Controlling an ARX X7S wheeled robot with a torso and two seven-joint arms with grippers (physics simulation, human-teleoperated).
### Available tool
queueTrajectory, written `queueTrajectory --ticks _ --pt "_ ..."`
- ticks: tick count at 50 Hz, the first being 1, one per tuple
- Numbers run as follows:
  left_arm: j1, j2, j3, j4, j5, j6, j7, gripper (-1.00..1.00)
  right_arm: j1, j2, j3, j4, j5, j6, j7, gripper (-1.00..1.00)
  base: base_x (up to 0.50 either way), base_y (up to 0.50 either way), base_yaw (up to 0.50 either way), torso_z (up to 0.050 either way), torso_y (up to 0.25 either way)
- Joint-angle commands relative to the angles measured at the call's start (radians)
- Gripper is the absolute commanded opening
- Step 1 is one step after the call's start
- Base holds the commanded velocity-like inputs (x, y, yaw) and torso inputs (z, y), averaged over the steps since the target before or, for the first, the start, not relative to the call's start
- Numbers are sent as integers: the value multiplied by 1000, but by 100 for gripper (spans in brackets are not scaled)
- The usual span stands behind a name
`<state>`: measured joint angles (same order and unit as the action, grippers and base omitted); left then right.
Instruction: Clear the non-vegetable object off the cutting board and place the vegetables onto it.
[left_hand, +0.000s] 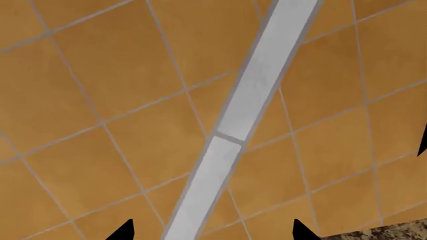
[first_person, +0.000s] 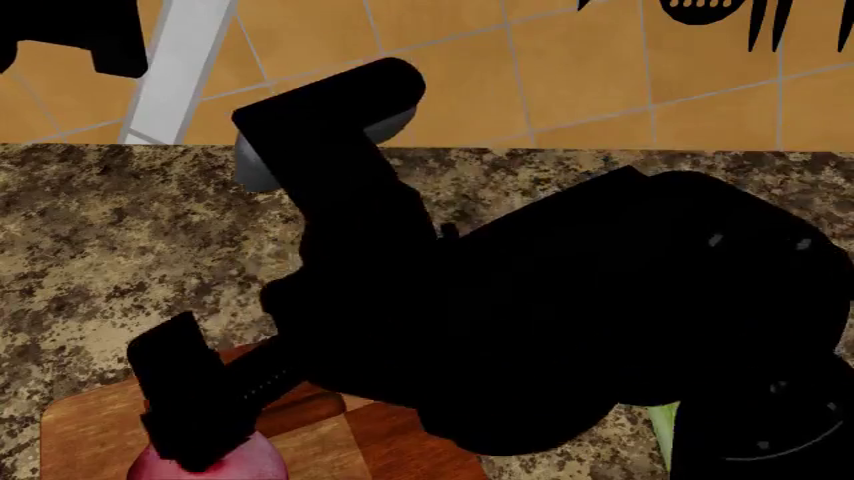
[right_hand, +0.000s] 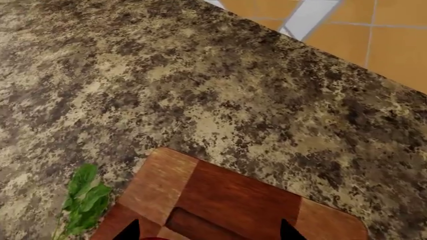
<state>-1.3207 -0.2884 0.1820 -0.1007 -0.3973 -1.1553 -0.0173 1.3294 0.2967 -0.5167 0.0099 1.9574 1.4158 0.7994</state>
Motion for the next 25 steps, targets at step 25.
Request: queueTrajectory --ticks 25 --pt "-5 -6 -3 36 -19 -27 -18 100 -80 10 -210 -112 377 -183 259 100 0 0 0 0 0"
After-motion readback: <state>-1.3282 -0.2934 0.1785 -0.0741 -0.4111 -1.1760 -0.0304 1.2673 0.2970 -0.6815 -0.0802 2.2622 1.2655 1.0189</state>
